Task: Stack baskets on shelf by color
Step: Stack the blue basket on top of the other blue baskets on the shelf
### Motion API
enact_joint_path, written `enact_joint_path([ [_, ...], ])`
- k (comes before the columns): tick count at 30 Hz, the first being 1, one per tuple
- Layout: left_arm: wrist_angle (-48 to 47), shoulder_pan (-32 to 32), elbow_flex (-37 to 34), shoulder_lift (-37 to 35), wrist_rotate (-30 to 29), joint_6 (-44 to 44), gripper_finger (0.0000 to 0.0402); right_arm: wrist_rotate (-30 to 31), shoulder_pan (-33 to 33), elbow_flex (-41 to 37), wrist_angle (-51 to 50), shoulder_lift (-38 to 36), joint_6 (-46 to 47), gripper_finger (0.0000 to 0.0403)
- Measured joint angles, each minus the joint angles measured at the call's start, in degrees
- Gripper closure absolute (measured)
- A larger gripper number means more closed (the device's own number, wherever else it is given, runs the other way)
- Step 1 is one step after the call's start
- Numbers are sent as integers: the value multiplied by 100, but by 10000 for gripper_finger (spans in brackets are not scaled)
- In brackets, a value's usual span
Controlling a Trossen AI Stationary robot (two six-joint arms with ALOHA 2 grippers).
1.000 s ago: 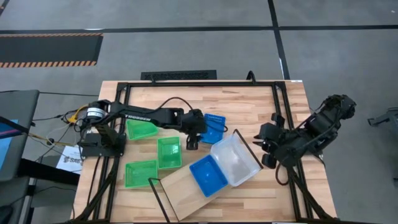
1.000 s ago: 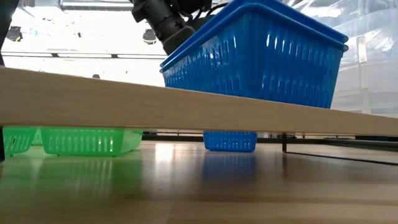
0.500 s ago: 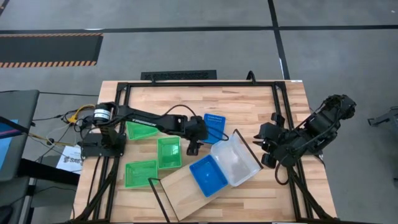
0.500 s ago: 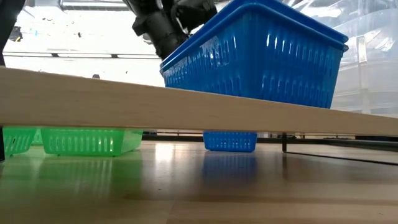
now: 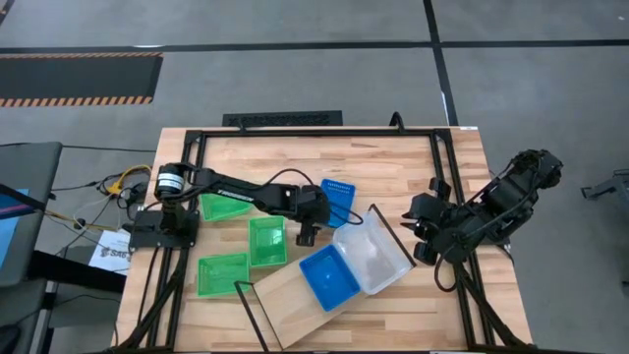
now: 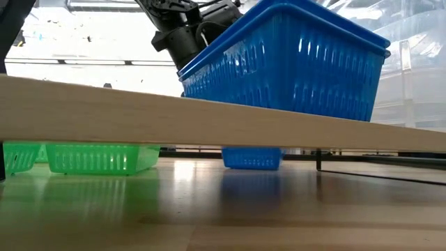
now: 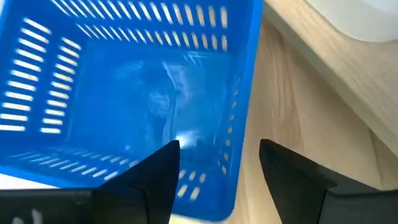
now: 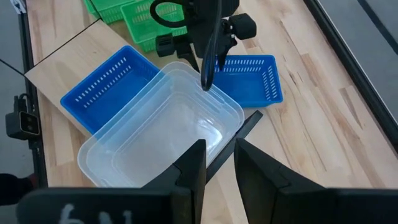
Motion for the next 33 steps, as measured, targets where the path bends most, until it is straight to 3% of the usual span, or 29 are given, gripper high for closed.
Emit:
enact_joint_path([
  [5,-19,55,2,0,-57,199,227,-3,0,0,-27,2,5,297],
  [16,-127,142,2,0,-2,257,390,-4,0,0,-89,2,4,297],
  [23,-398,146,54,-52,-210,-183,400,-5,0,0,-112,2,4,297],
  [33,-2420,-32,1350,-147,-1137,-1552,401,-6,0,0,-113,2,-40,297],
])
